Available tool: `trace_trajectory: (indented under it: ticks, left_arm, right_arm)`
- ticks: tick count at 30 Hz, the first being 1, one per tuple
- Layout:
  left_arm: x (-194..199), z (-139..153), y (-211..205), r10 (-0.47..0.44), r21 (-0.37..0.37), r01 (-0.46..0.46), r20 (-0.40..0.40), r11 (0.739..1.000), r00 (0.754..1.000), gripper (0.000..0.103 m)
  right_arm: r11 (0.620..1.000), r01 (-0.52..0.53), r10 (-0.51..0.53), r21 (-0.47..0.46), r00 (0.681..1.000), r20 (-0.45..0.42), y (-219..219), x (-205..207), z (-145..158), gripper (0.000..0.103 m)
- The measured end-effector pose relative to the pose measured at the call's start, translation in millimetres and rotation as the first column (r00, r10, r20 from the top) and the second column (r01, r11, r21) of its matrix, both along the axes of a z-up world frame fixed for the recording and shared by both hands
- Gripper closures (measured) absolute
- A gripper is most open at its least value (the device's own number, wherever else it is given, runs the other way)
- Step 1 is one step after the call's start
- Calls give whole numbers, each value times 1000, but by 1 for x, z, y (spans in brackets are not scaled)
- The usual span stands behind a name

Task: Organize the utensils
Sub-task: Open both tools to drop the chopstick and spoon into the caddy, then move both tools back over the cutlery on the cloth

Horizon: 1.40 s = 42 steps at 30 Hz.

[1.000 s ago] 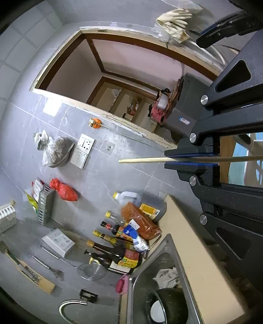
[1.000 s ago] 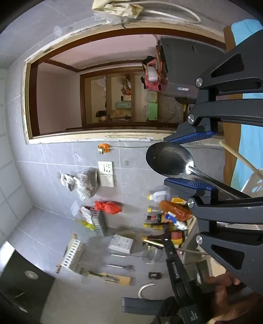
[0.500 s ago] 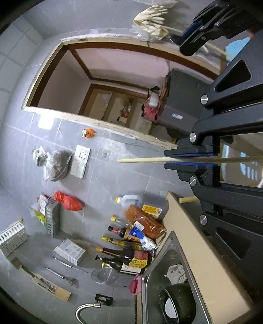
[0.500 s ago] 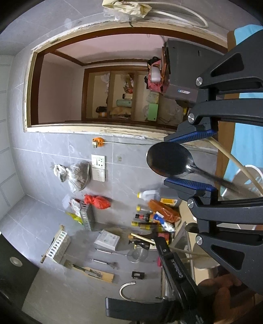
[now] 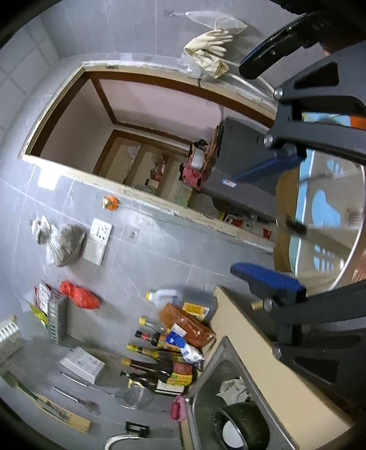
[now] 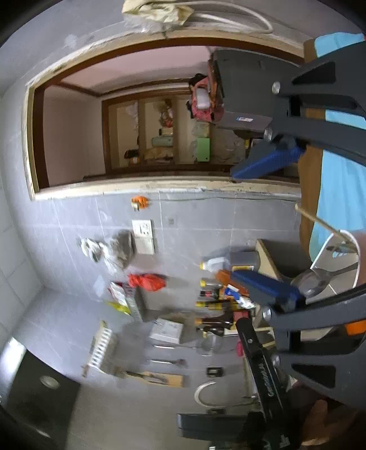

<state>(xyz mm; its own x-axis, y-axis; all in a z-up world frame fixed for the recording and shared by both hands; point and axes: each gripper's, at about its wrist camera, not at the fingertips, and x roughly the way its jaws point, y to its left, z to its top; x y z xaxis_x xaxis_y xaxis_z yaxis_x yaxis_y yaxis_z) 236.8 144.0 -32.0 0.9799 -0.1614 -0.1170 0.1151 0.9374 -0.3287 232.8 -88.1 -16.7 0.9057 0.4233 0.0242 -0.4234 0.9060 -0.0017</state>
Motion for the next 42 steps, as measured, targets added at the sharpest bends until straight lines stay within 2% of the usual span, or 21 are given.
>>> trace_trajectory:
  ticks: [1,2,4,5,6,8,12,17,27,33,39,42]
  left_arm:
    - [-2,5,-5,-1,10,1,-3,1000,1000,38]
    - [-4,9,-12,6,25,-6,-7,1000,1000,30]
    - [-11,18,-27,28,58,-27,-12,998,1000,21]
    - [-14,22,-34,41,67,-40,-14,997,999,16]
    - [-19,27,-44,54,88,-53,-13,995,998,12]
    - [-24,32,-57,67,111,-65,-13,992,998,8]
    - [-34,40,-89,53,150,-50,-16,987,998,7]
    - [-46,38,-126,19,186,-14,-20,983,1000,7]
    - [-41,-5,-197,-93,205,122,-145,971,985,7]
    - [-25,-49,-225,-137,267,217,-288,939,948,7]
    - [0,-95,-254,-162,338,343,-465,876,871,7]
    - [10,-112,-265,-165,361,396,-528,844,833,9]
  right_arm:
    - [1000,8,-8,14,1000,-8,-7,-2,5,23]
    - [999,20,-20,26,1000,-15,-15,-5,9,19]
    - [998,41,-40,40,999,-21,-31,-11,17,14]
    - [998,49,-48,43,998,-26,-38,-12,21,4]
    - [997,57,-56,48,998,-32,-46,-15,24,0]
    - [995,84,-82,56,996,-39,-67,-22,32,0]
    - [990,137,-134,47,989,-59,-99,-34,38,0]
    - [980,198,-195,32,977,-89,-138,-46,34,0]
    - [960,281,-279,-14,944,-174,-202,-47,0,0]
    - [957,288,-283,-20,925,-253,-225,-36,-29,0]
    - [964,265,-258,-32,896,-361,-237,-17,-56,0]
    - [967,251,-245,-42,873,-423,-240,-6,-70,0]
